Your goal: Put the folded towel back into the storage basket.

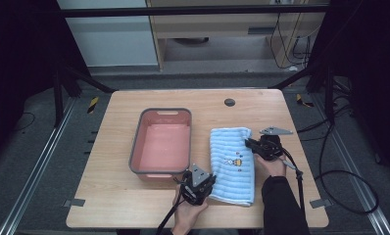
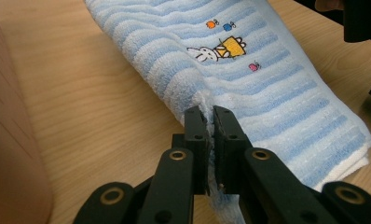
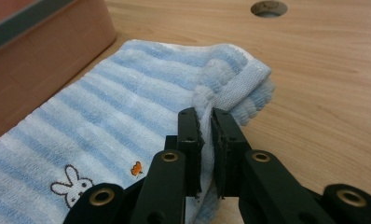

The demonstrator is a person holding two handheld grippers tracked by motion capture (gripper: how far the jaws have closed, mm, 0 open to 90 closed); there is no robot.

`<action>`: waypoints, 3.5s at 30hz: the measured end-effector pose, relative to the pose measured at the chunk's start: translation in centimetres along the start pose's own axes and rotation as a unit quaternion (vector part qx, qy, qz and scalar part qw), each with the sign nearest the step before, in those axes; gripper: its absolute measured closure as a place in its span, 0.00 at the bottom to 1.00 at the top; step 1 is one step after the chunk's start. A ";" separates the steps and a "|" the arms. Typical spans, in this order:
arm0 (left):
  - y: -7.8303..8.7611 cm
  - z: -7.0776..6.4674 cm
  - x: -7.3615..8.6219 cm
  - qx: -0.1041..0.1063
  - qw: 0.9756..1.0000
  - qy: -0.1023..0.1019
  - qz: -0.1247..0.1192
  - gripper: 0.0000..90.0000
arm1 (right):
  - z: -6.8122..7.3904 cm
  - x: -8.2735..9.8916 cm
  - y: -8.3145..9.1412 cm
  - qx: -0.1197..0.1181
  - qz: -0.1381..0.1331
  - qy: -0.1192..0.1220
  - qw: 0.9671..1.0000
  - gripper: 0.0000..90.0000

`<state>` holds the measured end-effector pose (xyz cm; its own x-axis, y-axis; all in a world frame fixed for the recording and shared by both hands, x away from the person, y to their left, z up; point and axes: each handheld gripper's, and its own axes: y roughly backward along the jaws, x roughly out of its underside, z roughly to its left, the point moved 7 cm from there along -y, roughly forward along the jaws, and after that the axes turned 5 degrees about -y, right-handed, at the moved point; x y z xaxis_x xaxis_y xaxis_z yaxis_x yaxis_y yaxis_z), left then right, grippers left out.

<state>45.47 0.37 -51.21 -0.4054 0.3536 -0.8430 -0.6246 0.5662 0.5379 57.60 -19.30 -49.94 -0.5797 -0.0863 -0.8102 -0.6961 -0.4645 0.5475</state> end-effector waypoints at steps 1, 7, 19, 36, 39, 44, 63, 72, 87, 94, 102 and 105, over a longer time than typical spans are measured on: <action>0.1 0.0 -0.3 0.002 1.000 -0.004 -0.008 0.94 | 0.1 -0.1 0.2 -0.001 -0.003 -0.001 1.000 0.92; 0.9 -0.2 -1.2 0.013 1.000 -0.004 -0.015 0.94 | 0.4 -0.9 1.4 -0.001 -0.022 -0.001 1.000 0.92; 2.3 0.1 -2.7 0.011 0.999 -0.007 -0.030 0.94 | 1.1 -2.6 3.2 0.002 -0.048 0.012 0.999 0.92; 5.3 1.5 -5.5 0.000 0.998 -0.017 -0.063 0.94 | 3.3 -5.8 4.9 0.004 -0.080 0.036 0.996 0.93; 5.8 1.8 -5.9 -0.003 0.998 -0.019 -0.068 0.94 | 3.9 -6.8 5.1 0.003 -0.087 0.041 0.995 0.93; 6.5 2.2 -6.5 -0.004 0.997 -0.020 -0.074 0.94 | 4.7 -8.0 5.2 0.005 -0.094 0.052 0.994 0.93; 9.4 5.0 -7.9 -0.023 0.995 -0.012 -0.099 0.94 | 8.3 -11.7 4.6 -0.008 -0.108 0.071 0.992 0.93; 11.1 6.7 -8.3 -0.041 0.993 -0.012 -0.108 0.94 | 10.3 -13.5 3.8 -0.019 -0.111 0.081 0.990 0.93; 13.9 9.7 -8.5 -0.079 0.990 -0.014 -0.114 0.94 | 13.7 -15.6 1.6 -0.038 -0.112 0.090 0.989 0.93; 14.9 11.0 -8.3 -0.094 0.989 -0.011 -0.115 0.94 | 15.3 -16.5 0.3 -0.049 -0.112 0.097 0.988 0.93; 15.3 12.7 -7.6 -0.107 0.988 -0.002 -0.110 0.94 | 16.6 -17.0 -1.5 -0.057 -0.106 0.098 0.988 0.93; 15.3 13.4 -7.3 -0.111 0.988 0.003 -0.108 0.94 | 17.0 -17.0 -2.3 -0.059 -0.102 0.100 0.988 0.93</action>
<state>47.79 16.41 -36.91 -0.2503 0.2388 -0.9383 -0.8276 0.4501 0.3353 61.84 -1.79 -33.88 -0.3288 -0.1468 -0.9329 -0.7294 -0.5880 0.3496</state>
